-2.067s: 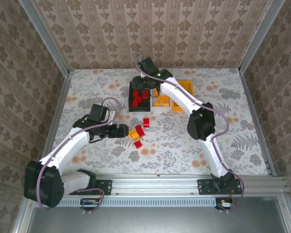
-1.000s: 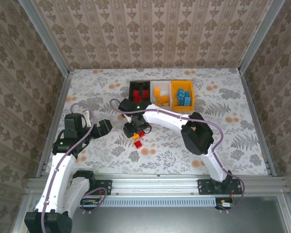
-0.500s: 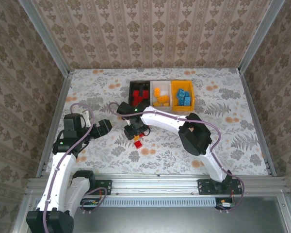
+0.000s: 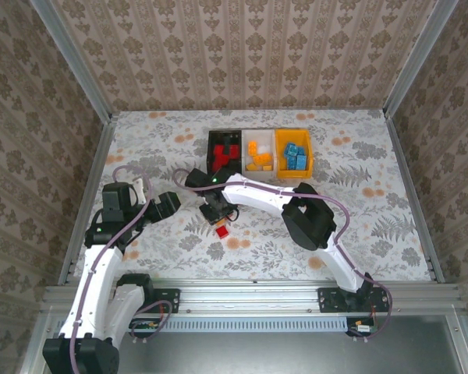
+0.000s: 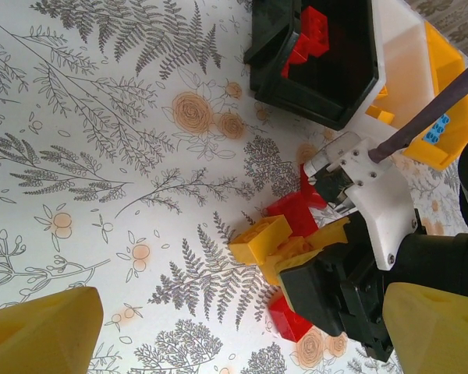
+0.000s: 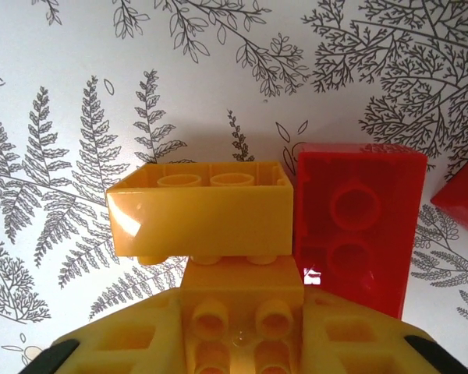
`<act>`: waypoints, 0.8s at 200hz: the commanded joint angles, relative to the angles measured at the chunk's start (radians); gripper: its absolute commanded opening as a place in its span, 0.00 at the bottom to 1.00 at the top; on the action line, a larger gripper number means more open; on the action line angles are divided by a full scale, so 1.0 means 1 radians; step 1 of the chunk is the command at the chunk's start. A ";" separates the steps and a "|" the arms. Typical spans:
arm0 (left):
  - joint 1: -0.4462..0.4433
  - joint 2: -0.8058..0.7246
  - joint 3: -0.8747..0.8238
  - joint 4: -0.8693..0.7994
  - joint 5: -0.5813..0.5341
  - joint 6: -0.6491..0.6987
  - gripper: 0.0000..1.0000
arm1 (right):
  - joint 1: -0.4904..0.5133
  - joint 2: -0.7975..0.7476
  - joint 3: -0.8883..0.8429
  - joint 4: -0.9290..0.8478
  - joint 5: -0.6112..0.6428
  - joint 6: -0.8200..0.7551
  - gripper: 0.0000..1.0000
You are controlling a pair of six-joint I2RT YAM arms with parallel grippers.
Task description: Sort the legos into containers by color
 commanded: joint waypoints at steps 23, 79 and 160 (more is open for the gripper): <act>0.010 -0.004 -0.009 0.019 0.019 0.006 0.94 | 0.003 -0.070 0.006 -0.053 0.052 0.029 0.30; 0.017 -0.005 -0.009 0.024 0.027 0.012 0.94 | -0.058 -0.283 0.027 -0.068 0.052 0.039 0.30; 0.018 0.009 -0.013 0.032 0.046 0.009 0.96 | -0.244 -0.429 0.021 -0.080 -0.027 0.073 0.30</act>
